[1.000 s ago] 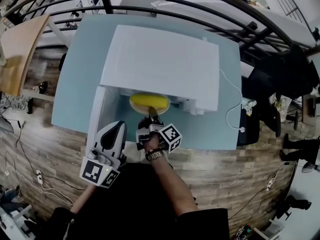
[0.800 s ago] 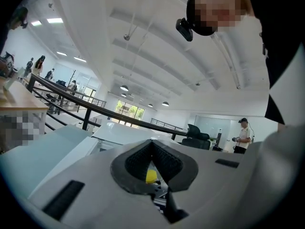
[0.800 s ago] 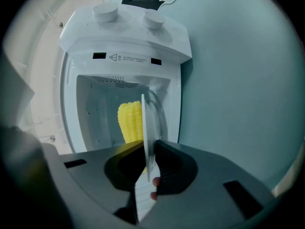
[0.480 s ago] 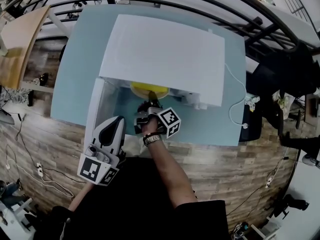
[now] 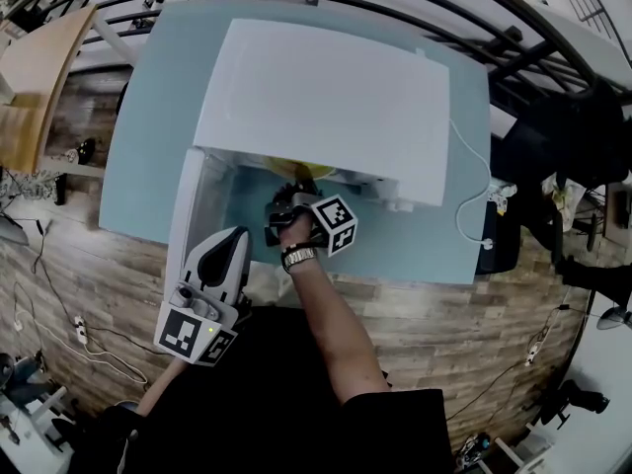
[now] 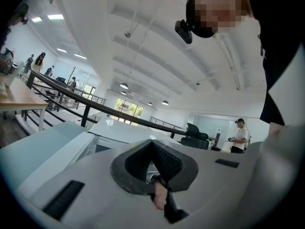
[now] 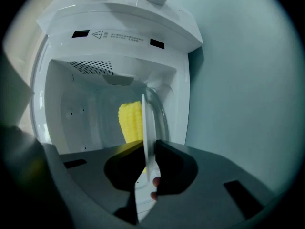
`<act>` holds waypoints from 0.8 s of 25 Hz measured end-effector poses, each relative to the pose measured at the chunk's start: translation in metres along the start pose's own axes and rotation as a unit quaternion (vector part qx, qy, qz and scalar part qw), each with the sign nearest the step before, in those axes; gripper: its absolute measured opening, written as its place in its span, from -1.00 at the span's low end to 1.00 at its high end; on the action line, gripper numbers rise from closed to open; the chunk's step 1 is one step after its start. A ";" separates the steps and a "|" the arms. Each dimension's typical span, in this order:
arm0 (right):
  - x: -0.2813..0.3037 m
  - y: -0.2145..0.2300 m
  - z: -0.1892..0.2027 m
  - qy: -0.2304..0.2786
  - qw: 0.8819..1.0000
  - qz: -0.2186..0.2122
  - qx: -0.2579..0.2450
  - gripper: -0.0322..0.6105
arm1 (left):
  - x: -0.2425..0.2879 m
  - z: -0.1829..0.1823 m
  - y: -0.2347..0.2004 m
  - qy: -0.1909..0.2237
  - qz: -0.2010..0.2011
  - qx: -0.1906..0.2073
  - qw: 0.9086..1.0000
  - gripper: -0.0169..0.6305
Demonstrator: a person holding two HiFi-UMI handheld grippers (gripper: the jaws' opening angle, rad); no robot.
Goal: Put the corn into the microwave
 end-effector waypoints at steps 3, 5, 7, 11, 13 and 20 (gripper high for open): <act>0.004 0.001 -0.001 -0.002 1.000 0.007 -0.001 -0.78 | 0.000 0.001 -0.001 -0.001 -0.002 -0.003 1.000 -0.94; 0.006 0.002 -0.002 -0.002 1.000 0.011 -0.004 -0.78 | 0.000 0.001 -0.001 -0.001 -0.003 -0.003 1.000 -0.94; 0.006 0.002 -0.002 -0.004 1.000 0.026 -0.010 -0.78 | 0.001 0.002 -0.002 -0.001 -0.004 -0.005 1.000 -0.94; 0.005 0.002 -0.003 -0.020 0.998 0.055 -0.009 -0.78 | 0.004 0.003 -0.002 0.000 -0.005 -0.007 1.000 -0.94; 0.005 0.004 -0.003 -0.027 0.997 0.064 -0.014 -0.78 | 0.005 0.003 -0.002 0.000 -0.004 -0.007 1.000 -0.94; 0.003 0.006 -0.006 -0.040 0.996 0.075 -0.037 -0.78 | 0.007 0.002 -0.002 0.002 -0.003 -0.013 1.000 -0.94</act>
Point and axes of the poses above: the fingertips, and each gripper's own axes: x forward along the fingers, y to its right, z out of its underside, the point moved 9 cm from there along -x, backward along the fingers, and after that the axes turned 1 degree about -z, right-handed, at the moved point
